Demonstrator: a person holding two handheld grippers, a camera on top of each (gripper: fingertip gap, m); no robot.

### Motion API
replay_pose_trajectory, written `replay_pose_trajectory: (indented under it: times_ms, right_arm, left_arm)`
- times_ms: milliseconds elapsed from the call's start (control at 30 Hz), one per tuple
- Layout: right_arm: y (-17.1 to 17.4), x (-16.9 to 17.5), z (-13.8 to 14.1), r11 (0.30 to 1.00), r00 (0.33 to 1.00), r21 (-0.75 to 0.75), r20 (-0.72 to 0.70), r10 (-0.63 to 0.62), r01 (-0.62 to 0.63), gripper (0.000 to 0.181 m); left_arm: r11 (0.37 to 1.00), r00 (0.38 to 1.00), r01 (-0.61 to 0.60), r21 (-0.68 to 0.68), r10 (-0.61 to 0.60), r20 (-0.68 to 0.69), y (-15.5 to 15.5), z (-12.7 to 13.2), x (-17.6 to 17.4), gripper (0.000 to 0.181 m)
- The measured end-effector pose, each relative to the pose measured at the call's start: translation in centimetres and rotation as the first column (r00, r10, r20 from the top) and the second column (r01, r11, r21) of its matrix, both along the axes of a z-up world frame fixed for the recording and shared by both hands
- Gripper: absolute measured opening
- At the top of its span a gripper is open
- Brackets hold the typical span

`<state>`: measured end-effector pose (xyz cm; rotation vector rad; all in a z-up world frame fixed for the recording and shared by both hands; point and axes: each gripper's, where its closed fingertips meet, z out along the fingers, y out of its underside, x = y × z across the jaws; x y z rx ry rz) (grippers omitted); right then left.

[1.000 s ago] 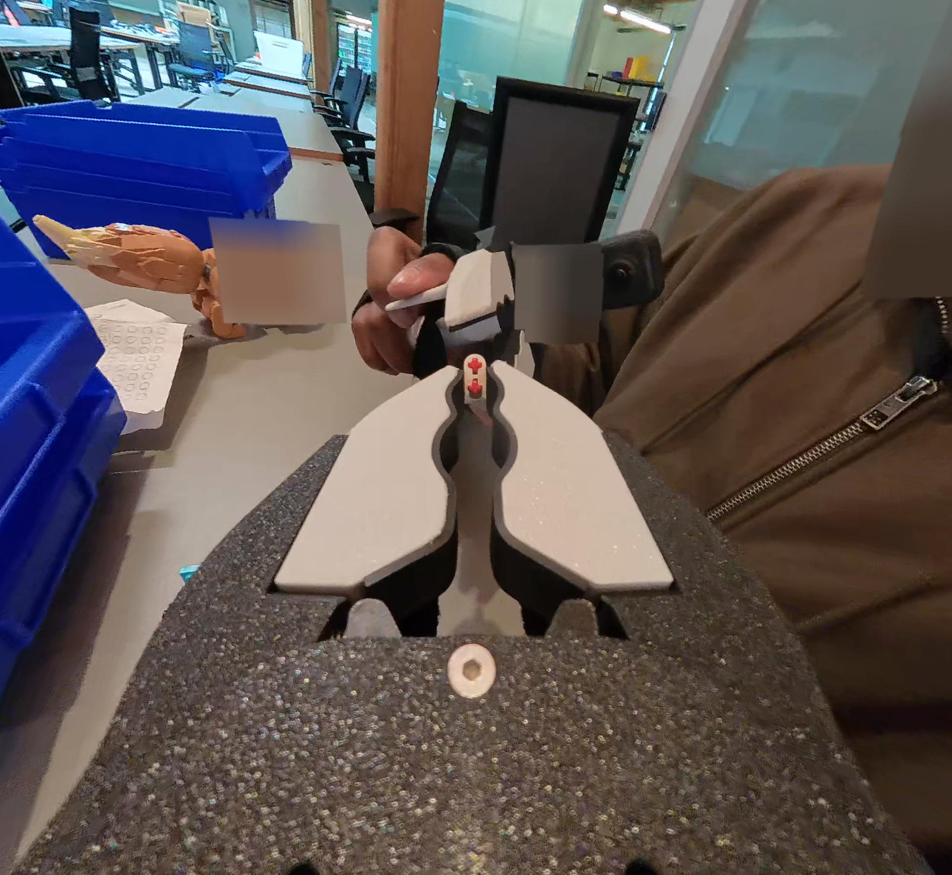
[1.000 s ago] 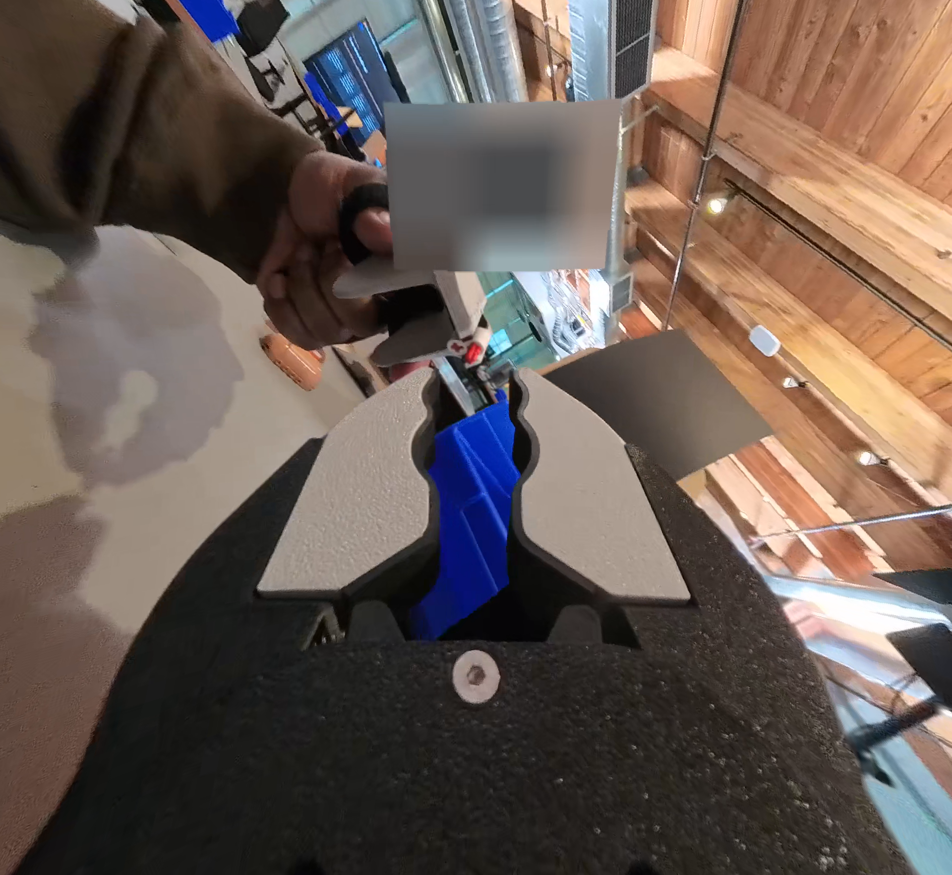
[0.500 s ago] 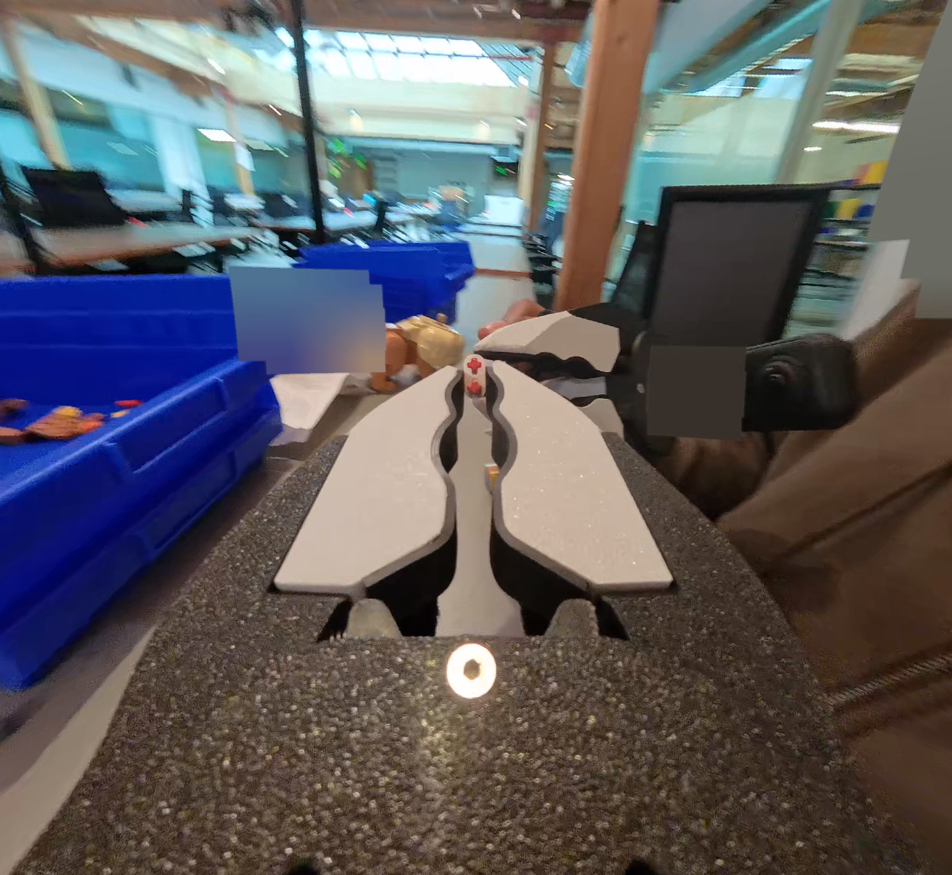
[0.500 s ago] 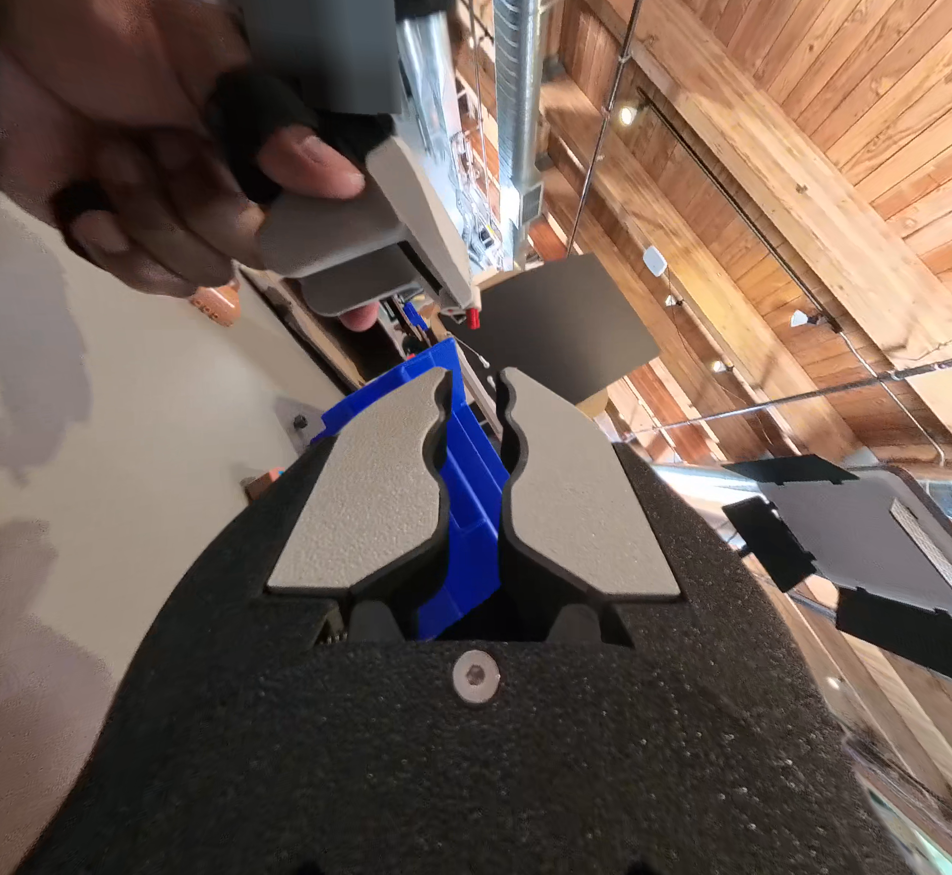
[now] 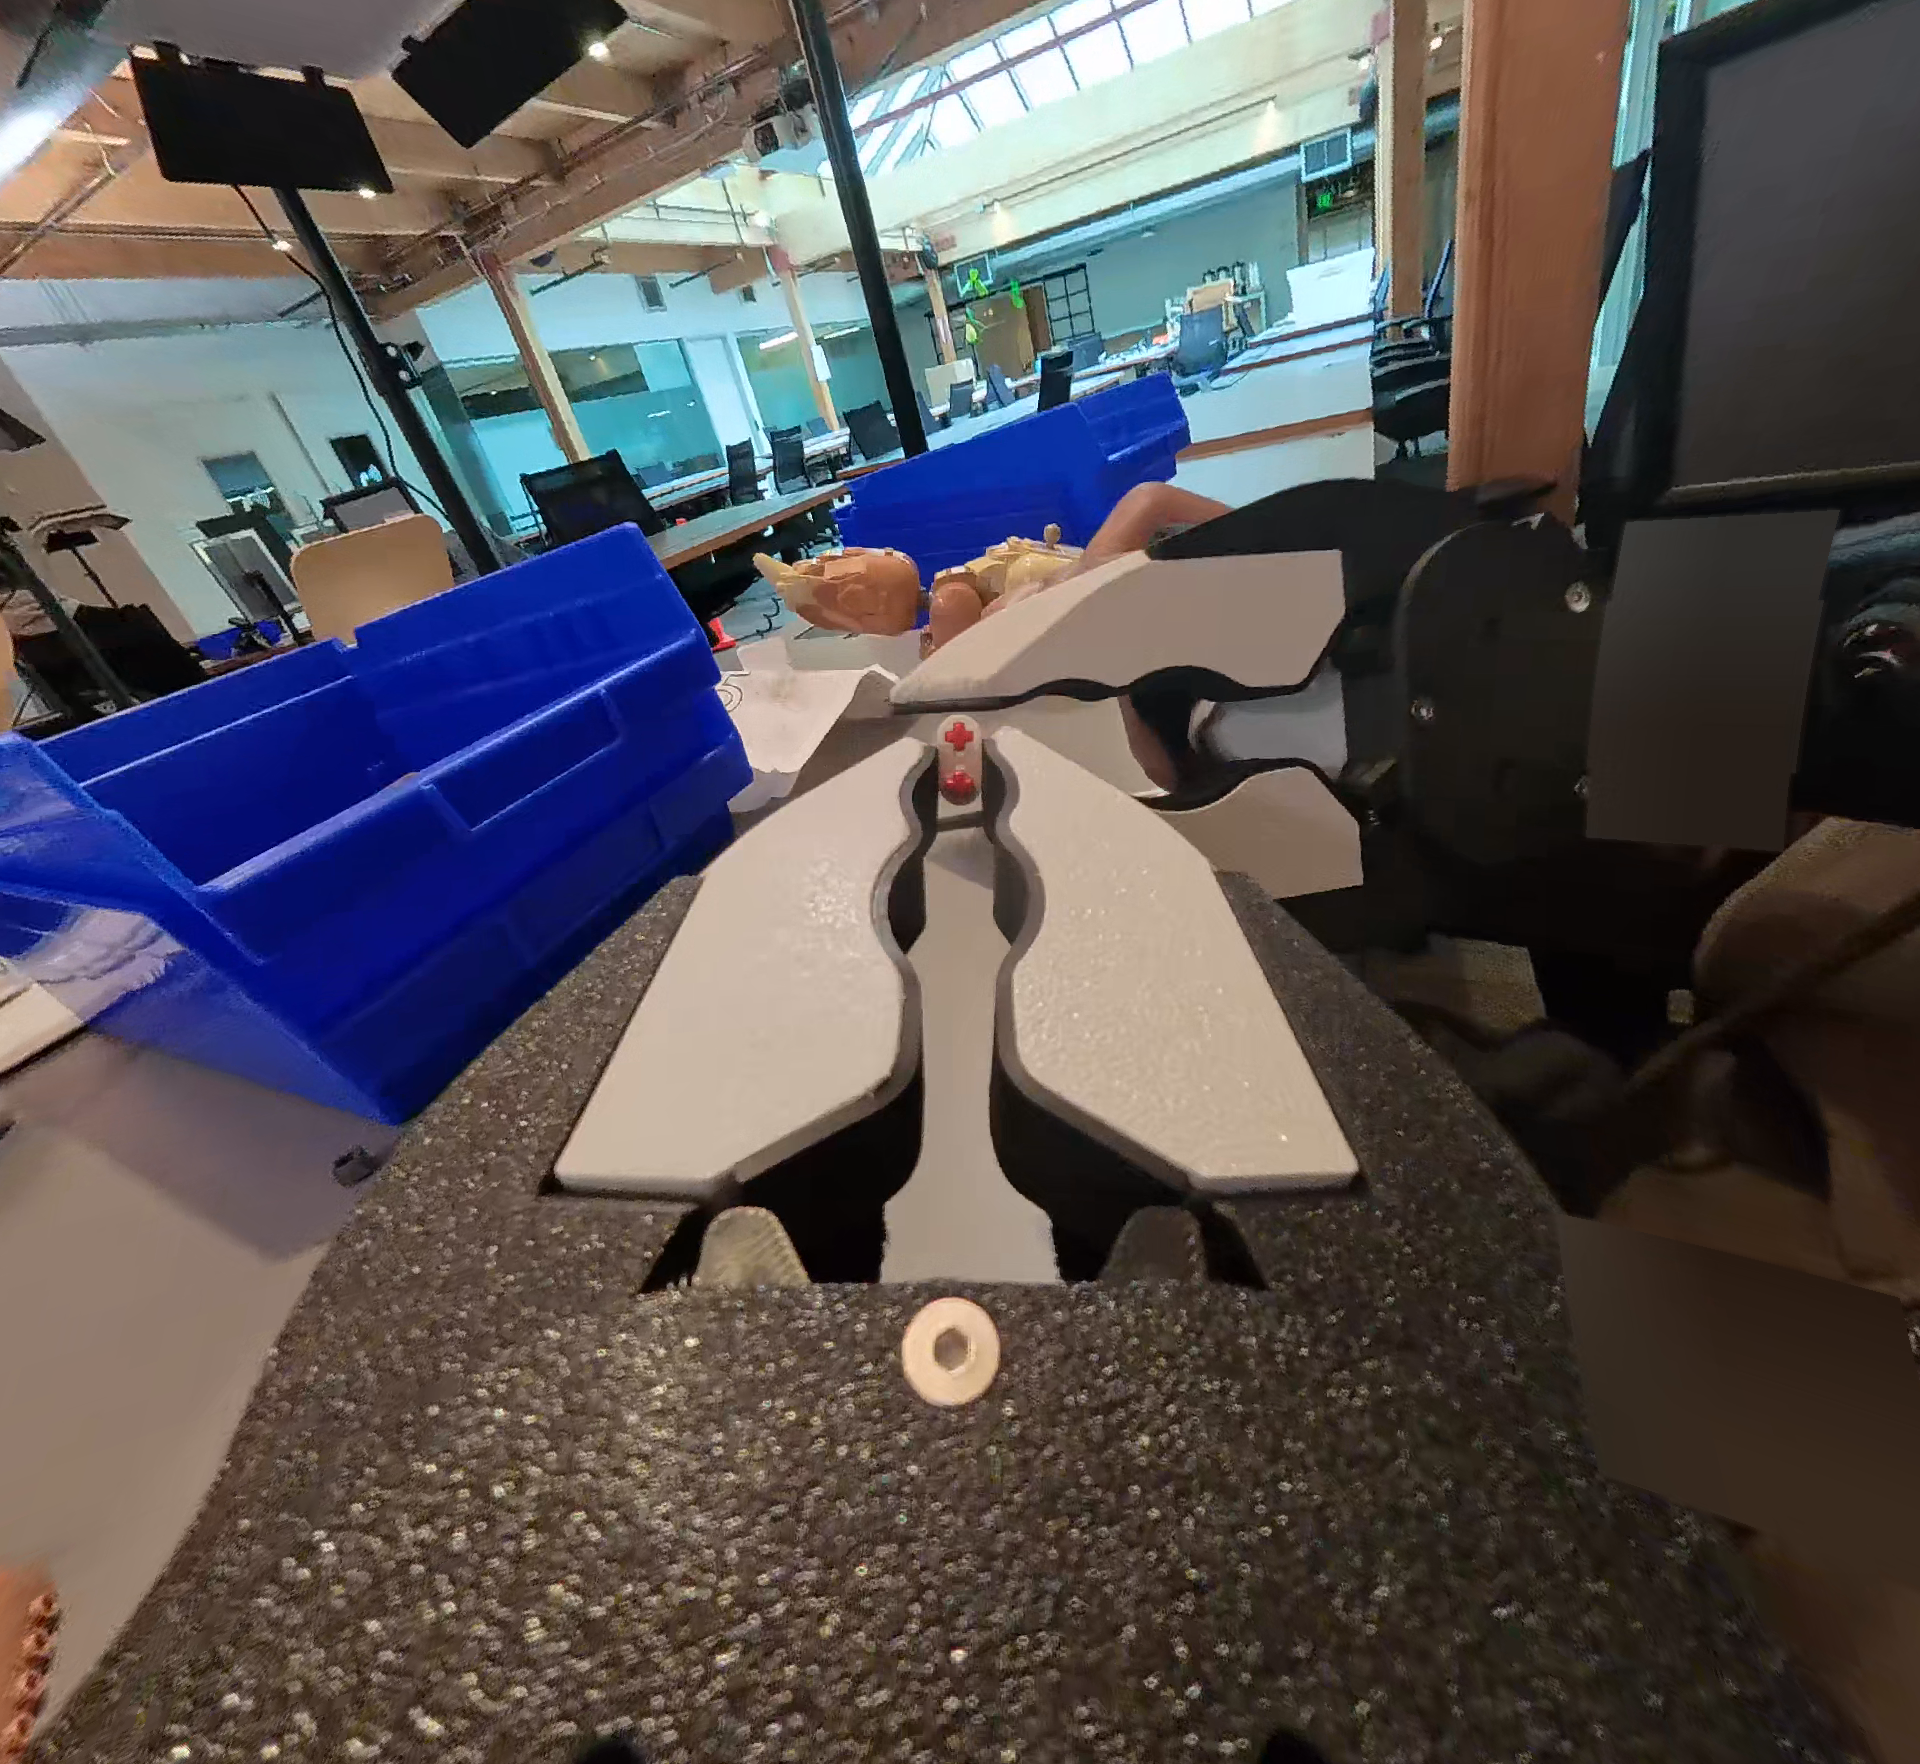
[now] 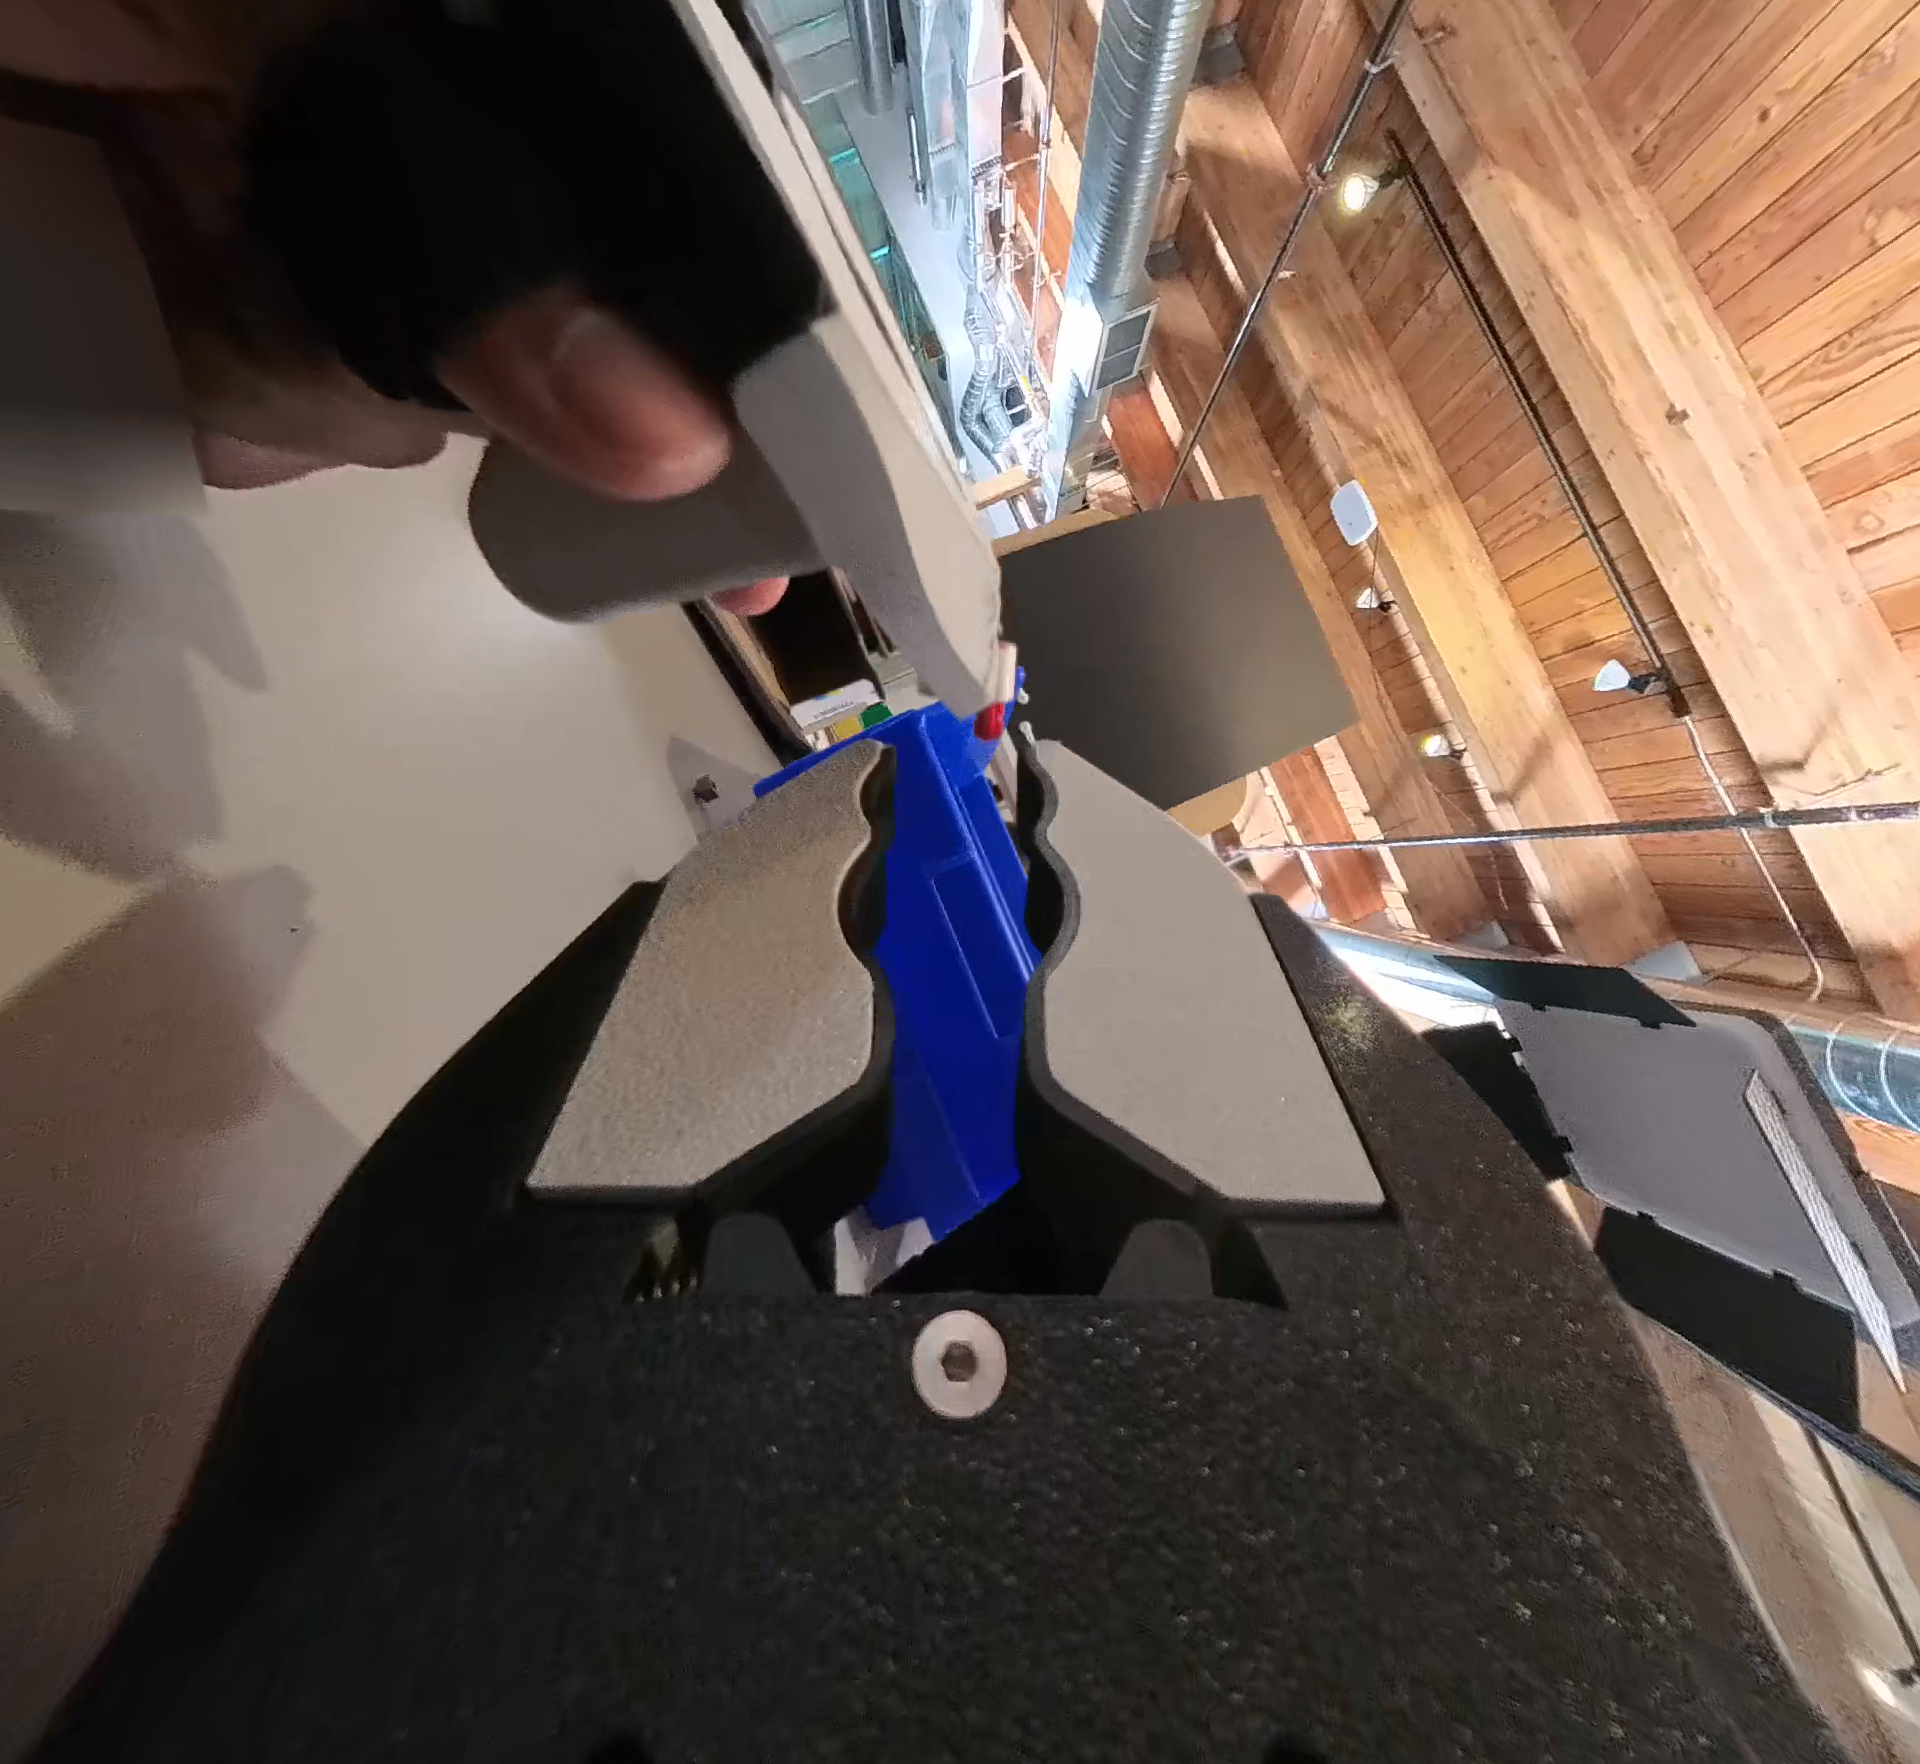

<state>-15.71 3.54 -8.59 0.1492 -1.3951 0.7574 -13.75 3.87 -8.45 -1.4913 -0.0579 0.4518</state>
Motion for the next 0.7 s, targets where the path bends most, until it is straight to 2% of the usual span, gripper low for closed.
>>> replay_pose_trajectory:
  times_ms: [100,367,567,700]
  right_arm:
    - [-0.1,0.1,0.1,1.000,1.000,-0.006,-0.004,0.008,-0.008,0.023]
    - [-0.1,0.0,-0.6,0.999,1.000,0.054,-0.011,-0.009,0.010,0.012]
    - [0.6,-0.5,-0.9,0.997,0.998,0.061,0.028,-0.050,0.048,0.003]
    - [1.7,-1.1,-1.0,0.994,0.996,0.069,0.033,-0.084,0.082,0.003]
  left_arm:
    - [0.998,1.000,-0.012,-0.067,0.010,-0.023,0.5,-0.8,0.1,0.008]
    - [0.994,1.000,-0.022,-0.104,0.020,-0.022,0.6,-1.3,0.1,0.008]
    - [0.995,0.996,-0.062,-0.084,0.057,-0.063,0.5,-1.0,-0.2,0.009]
    - [0.997,0.999,-0.036,-0.064,0.035,-0.025,-0.2,-0.9,-0.4,0.005]
